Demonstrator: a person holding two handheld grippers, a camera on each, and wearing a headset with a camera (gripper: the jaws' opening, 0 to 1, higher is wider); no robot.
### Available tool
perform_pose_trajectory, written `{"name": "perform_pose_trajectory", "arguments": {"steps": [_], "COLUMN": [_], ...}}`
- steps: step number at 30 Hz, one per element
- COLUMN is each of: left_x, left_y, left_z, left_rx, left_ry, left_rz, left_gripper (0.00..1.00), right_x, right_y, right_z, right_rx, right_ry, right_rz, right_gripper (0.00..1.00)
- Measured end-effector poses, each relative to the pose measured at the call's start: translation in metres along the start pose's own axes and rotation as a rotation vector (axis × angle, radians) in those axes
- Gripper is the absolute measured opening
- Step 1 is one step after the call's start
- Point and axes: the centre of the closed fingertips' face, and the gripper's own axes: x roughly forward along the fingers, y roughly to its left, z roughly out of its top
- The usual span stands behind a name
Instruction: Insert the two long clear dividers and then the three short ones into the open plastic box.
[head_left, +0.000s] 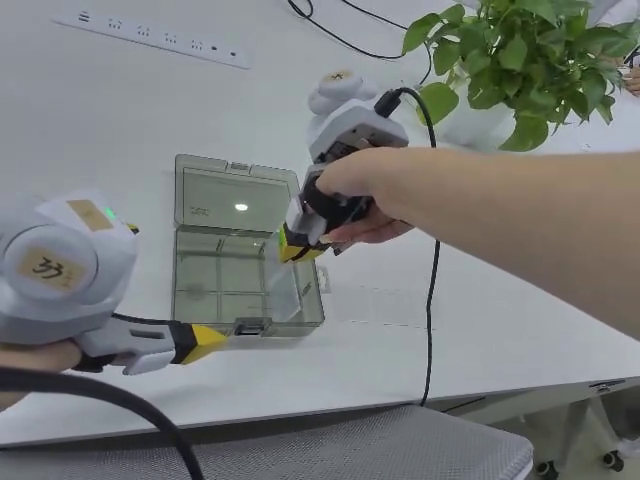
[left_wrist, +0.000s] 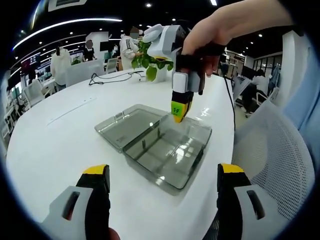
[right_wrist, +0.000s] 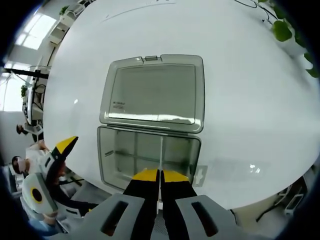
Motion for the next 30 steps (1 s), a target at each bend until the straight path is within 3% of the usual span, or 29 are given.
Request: {"name": "perform_pose_trajectory", "arguments": {"steps": [9, 21, 30], "left_x": [0.0, 0.002, 0.001], "left_y": [0.0, -0.003, -0.002], "left_z": [0.0, -0.002, -0.002], "left_rx": [-0.005, -0.009, -0.011], "left_ry": [-0.002, -0.002, -0.003], "left_rz": [0.0, -0.004, -0.004], "left_gripper": [0.9, 0.9, 0.9], "right_x": [0.0, 0.008, 0.009], "right_y": [-0.002, -0.011, -0.01], "right_z": [0.002, 0.021, 0.02], "right_rx": [-0.013, 0.004, -0.005], "right_ry": [0.028, 0.034, 0.032], "right_rz": [-0.011, 0.001, -0.001], "right_gripper": [0.02, 0.02, 0.02]}}
